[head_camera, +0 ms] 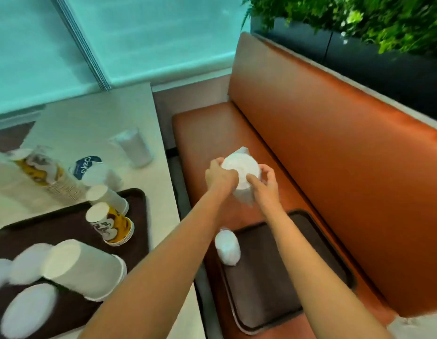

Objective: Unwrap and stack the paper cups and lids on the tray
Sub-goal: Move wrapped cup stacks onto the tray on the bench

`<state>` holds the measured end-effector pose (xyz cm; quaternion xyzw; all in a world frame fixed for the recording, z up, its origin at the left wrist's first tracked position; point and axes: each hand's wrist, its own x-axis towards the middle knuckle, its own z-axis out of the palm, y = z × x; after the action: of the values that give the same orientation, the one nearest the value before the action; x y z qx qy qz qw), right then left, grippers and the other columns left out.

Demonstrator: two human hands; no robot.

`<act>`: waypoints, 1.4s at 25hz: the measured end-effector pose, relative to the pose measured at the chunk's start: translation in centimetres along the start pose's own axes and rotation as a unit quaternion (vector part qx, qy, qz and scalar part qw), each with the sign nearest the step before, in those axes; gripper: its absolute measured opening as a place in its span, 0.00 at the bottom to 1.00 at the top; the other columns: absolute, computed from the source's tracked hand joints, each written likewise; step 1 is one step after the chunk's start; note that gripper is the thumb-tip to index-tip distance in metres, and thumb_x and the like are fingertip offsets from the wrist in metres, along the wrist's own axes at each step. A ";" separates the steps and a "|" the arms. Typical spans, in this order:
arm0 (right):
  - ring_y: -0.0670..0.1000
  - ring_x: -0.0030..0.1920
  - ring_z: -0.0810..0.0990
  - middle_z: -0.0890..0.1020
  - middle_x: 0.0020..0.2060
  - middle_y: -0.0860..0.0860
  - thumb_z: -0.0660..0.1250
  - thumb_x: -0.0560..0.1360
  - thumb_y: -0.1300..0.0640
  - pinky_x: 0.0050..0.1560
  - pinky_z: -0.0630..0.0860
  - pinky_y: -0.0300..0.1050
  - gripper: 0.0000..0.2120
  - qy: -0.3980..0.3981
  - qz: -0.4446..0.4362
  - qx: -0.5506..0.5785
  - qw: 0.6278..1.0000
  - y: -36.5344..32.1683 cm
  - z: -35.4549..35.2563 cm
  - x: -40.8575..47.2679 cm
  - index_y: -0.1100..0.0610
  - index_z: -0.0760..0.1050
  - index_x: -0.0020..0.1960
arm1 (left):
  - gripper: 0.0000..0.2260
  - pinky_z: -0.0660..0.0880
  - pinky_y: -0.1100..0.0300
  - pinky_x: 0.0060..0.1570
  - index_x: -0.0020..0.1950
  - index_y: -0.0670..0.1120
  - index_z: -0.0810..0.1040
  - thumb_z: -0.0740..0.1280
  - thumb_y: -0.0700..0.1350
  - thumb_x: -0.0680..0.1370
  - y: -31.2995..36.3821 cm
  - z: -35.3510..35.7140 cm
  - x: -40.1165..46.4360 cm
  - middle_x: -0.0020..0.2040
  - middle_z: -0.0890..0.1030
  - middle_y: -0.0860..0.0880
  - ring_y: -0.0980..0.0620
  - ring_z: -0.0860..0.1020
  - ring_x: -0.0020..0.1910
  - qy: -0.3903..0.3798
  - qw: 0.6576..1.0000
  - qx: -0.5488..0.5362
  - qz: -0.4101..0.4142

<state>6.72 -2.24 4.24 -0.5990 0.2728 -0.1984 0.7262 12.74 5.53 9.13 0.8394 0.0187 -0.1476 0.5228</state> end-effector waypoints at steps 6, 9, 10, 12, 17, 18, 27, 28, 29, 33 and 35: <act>0.59 0.57 0.76 0.73 0.58 0.55 0.66 0.75 0.64 0.53 0.78 0.57 0.21 -0.093 0.048 0.019 0.994 -4.2 11.2 -0.9 0.56 0.65 0.66 | 0.26 0.74 0.55 0.56 0.70 0.48 0.65 0.62 0.34 0.73 1.2 -12.1 1.4 0.66 0.70 0.44 0.43 0.72 0.61 0.068 0.997 -0.026 0.014; 0.57 0.53 0.76 0.73 0.55 0.54 0.66 0.75 0.64 0.56 0.76 0.58 0.17 -0.127 0.071 0.031 0.989 -3.8 15.8 -1.1 0.54 0.65 0.60 | 0.25 0.74 0.56 0.53 0.70 0.46 0.65 0.64 0.36 0.74 0.1 -17.4 2.7 0.66 0.71 0.44 0.44 0.72 0.61 0.052 0.998 0.006 0.025; 0.57 0.53 0.76 0.74 0.55 0.55 0.66 0.75 0.64 0.55 0.76 0.57 0.16 -0.137 0.070 0.027 0.988 -3.5 17.1 -1.0 0.53 0.65 0.58 | 0.24 0.74 0.54 0.56 0.70 0.46 0.65 0.64 0.37 0.75 -0.4 -18.9 3.2 0.66 0.71 0.43 0.43 0.72 0.61 0.047 0.999 0.016 0.023; 0.58 0.54 0.77 0.75 0.55 0.55 0.66 0.75 0.64 0.50 0.77 0.54 0.16 -0.151 0.073 0.022 0.986 -2.8 19.0 -0.7 0.53 0.65 0.58 | 0.24 0.74 0.51 0.60 0.71 0.46 0.65 0.65 0.38 0.76 -1.4 -21.2 4.1 0.66 0.72 0.44 0.44 0.72 0.60 0.030 0.999 0.029 0.019; 0.60 0.58 0.77 0.74 0.61 0.59 0.68 0.74 0.60 0.53 0.79 0.57 0.20 -0.182 0.095 -0.018 0.979 0.0 23.9 1.0 0.57 0.67 0.64 | 0.19 0.74 0.53 0.51 0.69 0.47 0.69 0.64 0.41 0.78 -4.2 -26.1 7.8 0.64 0.73 0.45 0.48 0.73 0.54 0.028 0.999 0.034 0.000; 0.60 0.58 0.76 0.74 0.61 0.59 0.68 0.74 0.59 0.53 0.79 0.57 0.21 -0.182 0.099 -0.027 0.978 0.4 24.7 1.4 0.56 0.67 0.65 | 0.18 0.74 0.53 0.53 0.68 0.47 0.70 0.63 0.41 0.78 -4.8 -27.0 8.8 0.65 0.73 0.45 0.48 0.73 0.55 0.042 0.998 0.046 0.000; 0.61 0.57 0.77 0.74 0.61 0.59 0.67 0.75 0.56 0.49 0.80 0.54 0.17 -0.186 0.171 -0.074 0.965 4.5 29.6 4.6 0.50 0.66 0.61 | 0.23 0.70 0.60 0.55 0.69 0.49 0.71 0.64 0.35 0.76 -9.9 -30.6 16.7 0.72 0.66 0.44 0.47 0.73 0.62 -0.002 0.934 0.355 -0.036; 0.61 0.57 0.77 0.74 0.61 0.59 0.67 0.75 0.56 0.46 0.80 0.52 0.17 -0.188 0.175 -0.076 0.963 4.7 29.9 4.8 0.51 0.66 0.62 | 0.23 0.70 0.61 0.57 0.70 0.50 0.71 0.66 0.37 0.76 -10.3 -30.7 17.2 0.71 0.67 0.45 0.47 0.72 0.64 -0.016 0.922 0.386 -0.029; 0.61 0.56 0.77 0.74 0.60 0.59 0.67 0.75 0.56 0.43 0.79 0.50 0.18 -0.190 0.181 -0.077 0.962 5.0 30.2 5.0 0.51 0.66 0.63 | 0.23 0.69 0.61 0.58 0.70 0.50 0.71 0.67 0.38 0.75 -10.7 -30.7 17.6 0.71 0.68 0.45 0.47 0.72 0.65 -0.019 0.915 0.402 -0.022; 0.60 0.56 0.78 0.74 0.60 0.59 0.66 0.76 0.57 0.45 0.79 0.50 0.17 -0.207 0.200 -0.066 0.956 6.0 31.2 5.7 0.52 0.66 0.63 | 0.22 0.72 0.58 0.53 0.66 0.49 0.74 0.62 0.32 0.76 -12.2 -30.8 20.5 0.67 0.72 0.43 0.45 0.74 0.61 0.041 0.935 0.351 -0.009; 0.59 0.56 0.78 0.75 0.60 0.58 0.65 0.77 0.58 0.45 0.80 0.50 0.18 -0.216 0.206 -0.062 0.952 6.4 31.6 5.9 0.53 0.65 0.65 | 0.23 0.73 0.56 0.56 0.65 0.48 0.75 0.59 0.29 0.75 -12.7 -30.7 22.0 0.67 0.71 0.43 0.44 0.72 0.63 0.066 0.940 0.335 0.002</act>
<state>31.12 19.52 1.25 -0.6017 0.2387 0.1070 0.7547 38.40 35.71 4.73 0.9739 0.0009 -0.0885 0.2092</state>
